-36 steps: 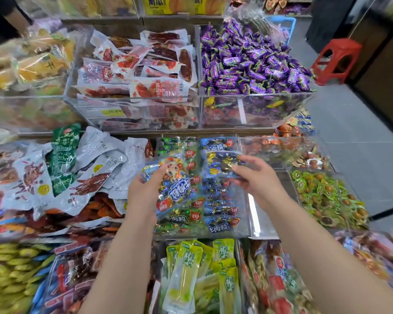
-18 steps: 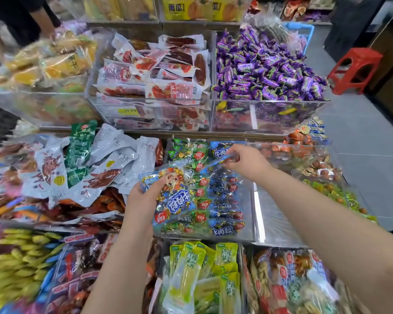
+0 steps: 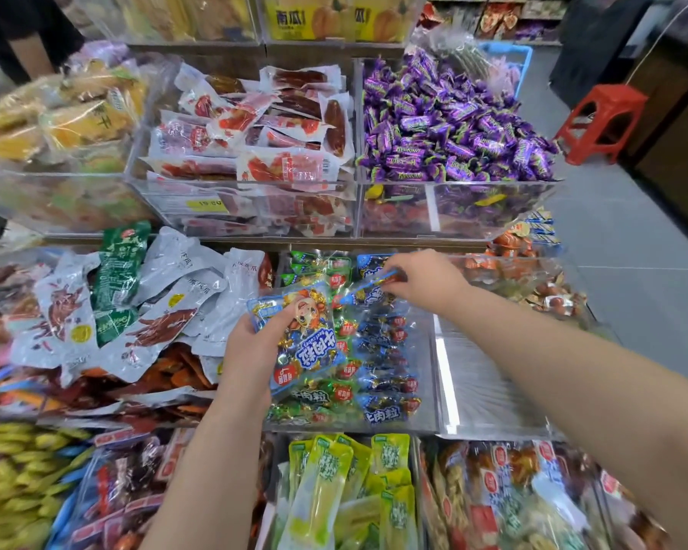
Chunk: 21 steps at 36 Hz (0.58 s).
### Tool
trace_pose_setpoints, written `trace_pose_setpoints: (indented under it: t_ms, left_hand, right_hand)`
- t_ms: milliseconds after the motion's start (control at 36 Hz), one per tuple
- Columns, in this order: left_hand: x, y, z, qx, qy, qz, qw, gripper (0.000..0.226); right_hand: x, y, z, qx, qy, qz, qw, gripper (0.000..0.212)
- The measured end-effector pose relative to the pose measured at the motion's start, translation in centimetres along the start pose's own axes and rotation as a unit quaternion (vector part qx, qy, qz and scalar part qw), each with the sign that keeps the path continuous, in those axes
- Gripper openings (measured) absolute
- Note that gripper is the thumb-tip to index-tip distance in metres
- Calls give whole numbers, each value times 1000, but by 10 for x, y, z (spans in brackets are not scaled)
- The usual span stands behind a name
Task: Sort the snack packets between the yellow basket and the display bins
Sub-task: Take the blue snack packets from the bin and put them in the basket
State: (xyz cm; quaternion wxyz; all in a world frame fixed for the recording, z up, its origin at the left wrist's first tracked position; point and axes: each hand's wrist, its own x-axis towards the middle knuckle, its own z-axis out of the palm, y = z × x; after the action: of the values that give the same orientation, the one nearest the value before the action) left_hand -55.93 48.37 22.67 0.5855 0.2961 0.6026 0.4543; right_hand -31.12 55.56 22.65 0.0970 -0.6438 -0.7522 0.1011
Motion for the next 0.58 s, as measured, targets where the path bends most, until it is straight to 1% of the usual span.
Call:
trace_pose_setpoints:
  t_ms: [28, 56, 83, 139, 167, 194, 222, 278, 306, 333, 361, 389, 444, 500, 556, 583]
  left_hand:
    - [1, 1, 1, -5, -7, -7, 1000, 103]
    - [2, 1, 0, -8, -11, -9, 1000, 107]
    - [3, 1, -1, -6, -9, -11, 1000, 107]
    - [4, 0, -1, -4, -11, -15, 1000, 105]
    - [6, -2, -1, -4, -13, -18, 1000, 104]
    - [6, -2, -2, -5, -14, -19, 1000, 103]
    - [6, -3, -2, -3, -18, -21, 1000, 100]
    - [9, -5, -6, -4, -21, -24, 999, 88]
    - [9, -5, -8, -9, -21, -22, 999, 80]
    - [11, -7, -9, -12, -19, -21, 1000, 78]
    - [13, -7, -11, -13, -13, -22, 1000, 84]
    - [14, -8, -12, -13, -11, -24, 1000, 93]
    - [16, -8, -13, -19, -18, -27, 999, 103]
    - [15, -6, -12, -20, -22, -24, 999, 106]
    - [15, -5, -12, -13, -25, -23, 999, 116]
    - [14, -4, -12, -7, -28, -23, 999, 118]
  right_hand:
    - [3, 2, 1, 70, 8, 56, 996, 30]
    - [6, 4, 3, 126, 7, 105, 987, 31]
    - [9, 7, 5, 166, -11, 144, 976, 36]
    - [11, 12, 11, 228, -60, 206, 950, 54]
    - [11, 14, 15, 250, -71, 228, 938, 62]
    - [12, 15, 19, 263, -66, 240, 932, 67]
    - [12, 16, 22, 258, -50, 242, 934, 68]
    - [11, 17, 27, 208, -8, 228, 951, 61]
    - [9, 17, 29, 185, 15, 217, 958, 53]
    - [6, 17, 30, 167, 31, 207, 964, 45]
    - [2, 18, 30, 145, 39, 197, 969, 40]
    - [-1, 19, 30, 110, 41, 186, 976, 40]
    - [-6, 19, 30, -4, 34, 148, 988, 42]
    - [-6, 17, 31, -108, 35, 111, 987, 37]
    - [-2, 10, 34, -160, 37, 98, 981, 31]
    - [1, 7, 36, -174, 29, 97, 980, 32]
